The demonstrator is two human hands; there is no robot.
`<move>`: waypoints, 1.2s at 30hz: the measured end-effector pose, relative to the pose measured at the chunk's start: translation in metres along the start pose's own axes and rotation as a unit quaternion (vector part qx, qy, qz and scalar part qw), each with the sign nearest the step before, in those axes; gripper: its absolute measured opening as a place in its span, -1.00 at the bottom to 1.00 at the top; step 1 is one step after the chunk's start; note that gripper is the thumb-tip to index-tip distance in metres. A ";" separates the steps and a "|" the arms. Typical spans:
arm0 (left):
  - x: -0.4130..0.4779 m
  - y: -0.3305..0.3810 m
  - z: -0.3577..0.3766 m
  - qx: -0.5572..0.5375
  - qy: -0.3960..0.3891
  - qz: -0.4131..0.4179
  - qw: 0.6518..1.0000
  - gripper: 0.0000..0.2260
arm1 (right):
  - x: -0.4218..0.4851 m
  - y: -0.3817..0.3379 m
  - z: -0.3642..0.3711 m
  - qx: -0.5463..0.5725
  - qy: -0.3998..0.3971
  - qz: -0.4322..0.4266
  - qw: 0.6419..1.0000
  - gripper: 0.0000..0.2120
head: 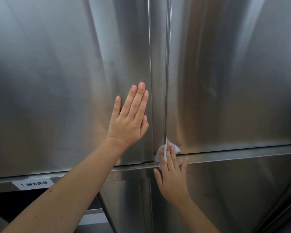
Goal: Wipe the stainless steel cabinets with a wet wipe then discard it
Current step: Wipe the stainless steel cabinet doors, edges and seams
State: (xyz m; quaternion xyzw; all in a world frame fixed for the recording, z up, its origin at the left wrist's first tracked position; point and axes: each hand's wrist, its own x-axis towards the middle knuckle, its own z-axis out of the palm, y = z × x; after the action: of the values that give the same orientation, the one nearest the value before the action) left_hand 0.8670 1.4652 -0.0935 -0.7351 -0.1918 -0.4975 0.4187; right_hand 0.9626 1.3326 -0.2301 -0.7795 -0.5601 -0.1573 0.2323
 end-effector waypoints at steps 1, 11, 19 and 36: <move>0.000 0.000 0.000 0.000 -0.001 0.002 1.000 -0.47 | -0.005 -0.001 0.003 -0.004 -0.015 0.009 1.000 -0.45; 0.002 -0.002 -0.005 -0.038 -0.011 -0.002 0.999 -0.48 | 0.013 -0.009 -0.018 -0.043 0.000 0.024 0.999 -0.38; 0.040 -0.021 -0.021 -0.101 -0.024 0.018 0.994 -0.49 | 0.061 -0.017 -0.072 -0.062 0.062 0.004 0.996 -0.40; 0.176 -0.113 -0.040 -0.075 0.068 0.010 0.995 -0.50 | 0.188 -0.052 -0.236 -0.099 0.225 -0.042 0.968 -0.29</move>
State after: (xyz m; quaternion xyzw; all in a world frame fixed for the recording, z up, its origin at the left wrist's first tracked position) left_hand 0.8413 1.4747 0.1174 -0.7305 -0.1173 -0.5552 0.3800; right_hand 0.9774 1.3696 0.0730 -0.7191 -0.5074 -0.3928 0.2668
